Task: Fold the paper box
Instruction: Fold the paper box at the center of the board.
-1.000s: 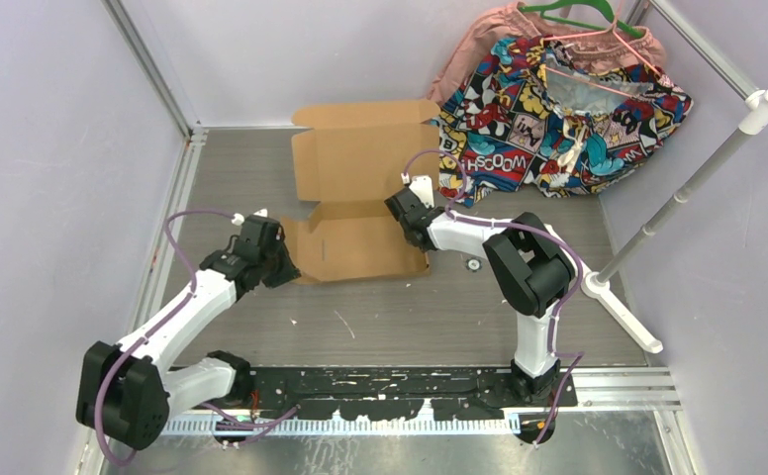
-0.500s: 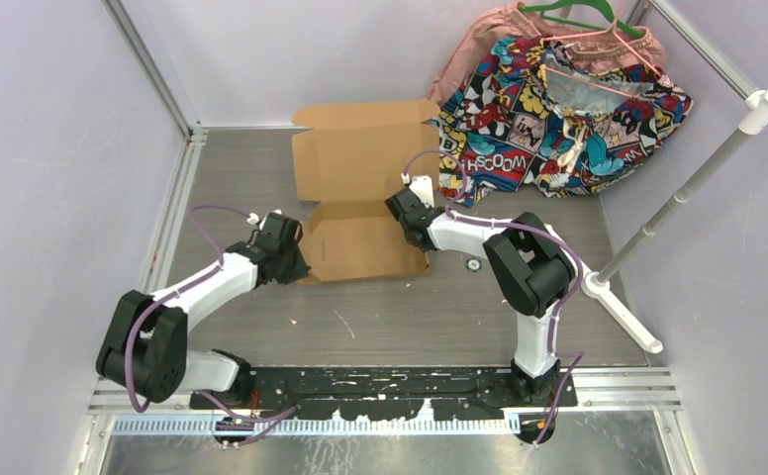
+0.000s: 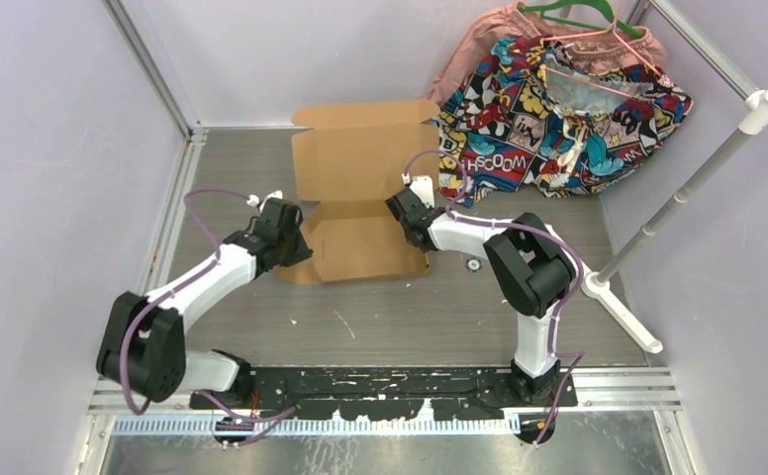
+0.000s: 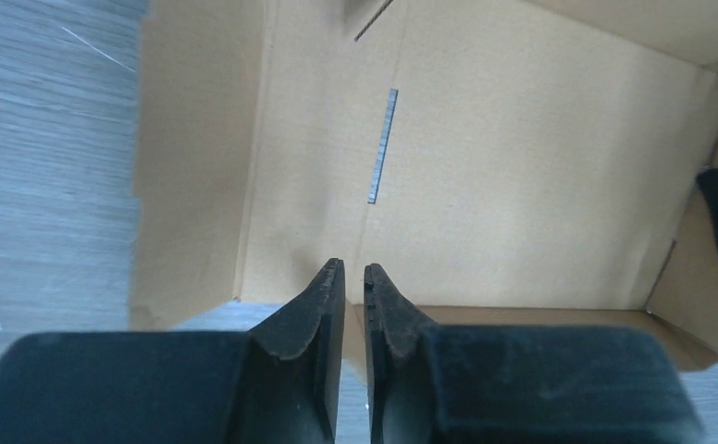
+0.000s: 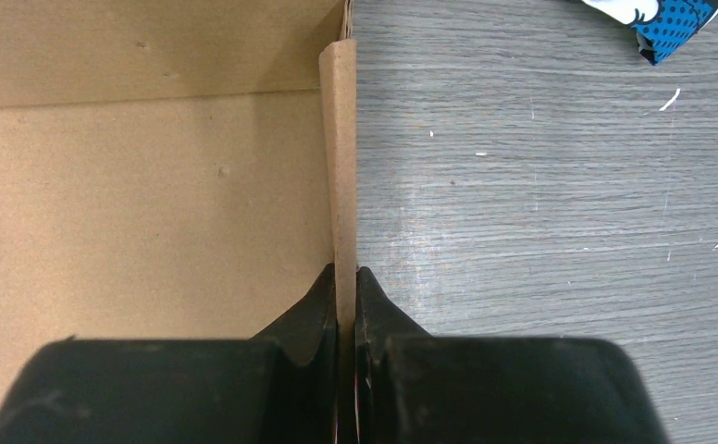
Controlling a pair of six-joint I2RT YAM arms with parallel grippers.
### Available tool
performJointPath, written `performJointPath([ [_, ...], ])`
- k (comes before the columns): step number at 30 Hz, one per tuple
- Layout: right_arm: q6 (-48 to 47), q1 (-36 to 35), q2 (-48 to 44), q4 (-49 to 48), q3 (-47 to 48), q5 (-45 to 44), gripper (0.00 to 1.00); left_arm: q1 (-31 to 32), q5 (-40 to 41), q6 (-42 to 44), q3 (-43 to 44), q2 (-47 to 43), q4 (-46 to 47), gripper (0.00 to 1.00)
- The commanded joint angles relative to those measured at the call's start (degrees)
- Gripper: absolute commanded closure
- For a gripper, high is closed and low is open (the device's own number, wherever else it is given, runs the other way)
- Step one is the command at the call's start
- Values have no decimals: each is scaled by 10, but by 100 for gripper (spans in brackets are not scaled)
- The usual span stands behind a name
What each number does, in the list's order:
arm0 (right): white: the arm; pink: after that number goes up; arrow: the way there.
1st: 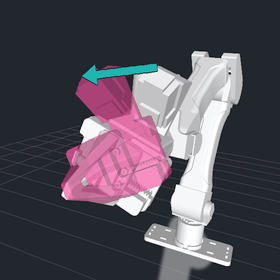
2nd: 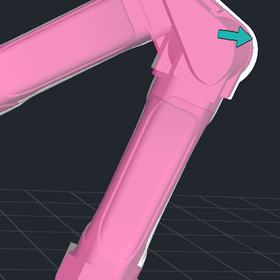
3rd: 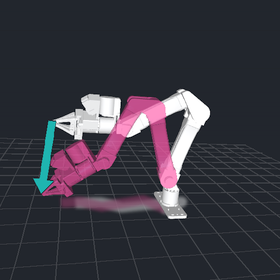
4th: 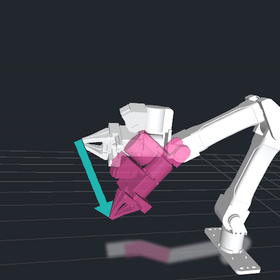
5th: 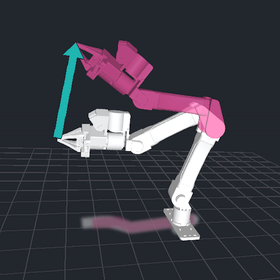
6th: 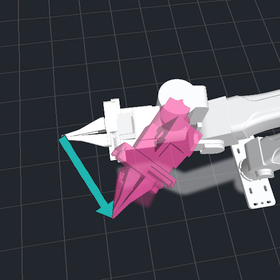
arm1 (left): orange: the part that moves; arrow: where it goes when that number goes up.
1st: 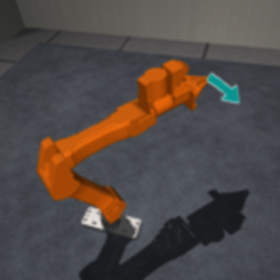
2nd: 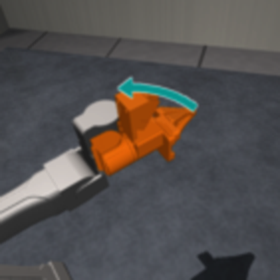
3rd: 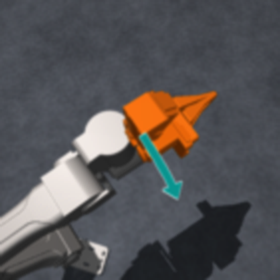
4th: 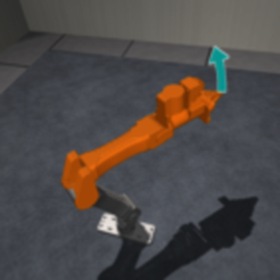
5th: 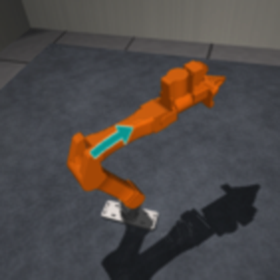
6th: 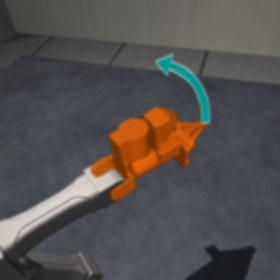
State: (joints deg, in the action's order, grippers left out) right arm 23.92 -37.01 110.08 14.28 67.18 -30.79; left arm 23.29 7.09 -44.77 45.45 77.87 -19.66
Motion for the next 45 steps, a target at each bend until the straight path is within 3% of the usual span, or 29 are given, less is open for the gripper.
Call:
performJointPath([
  [1,7,3,24,32,-23,32,99,1,54,30,47,-83,-75,83],
  [7,4,4,26,29,-24,37,99,-27,99,45,57,-153,-143,58],
  [13,2,5,26,29,-22,40,99,-146,60,62,12,-159,-125,57],
  [21,-1,5,28,26,-22,44,99,-199,76,68,-6,-97,-94,79],
  [33,-4,5,29,16,-31,51,99,-202,12,43,-46,45,56,79],
  [45,-5,5,32,16,-30,45,99,-203,-104,23,-59,124,165,83],
])
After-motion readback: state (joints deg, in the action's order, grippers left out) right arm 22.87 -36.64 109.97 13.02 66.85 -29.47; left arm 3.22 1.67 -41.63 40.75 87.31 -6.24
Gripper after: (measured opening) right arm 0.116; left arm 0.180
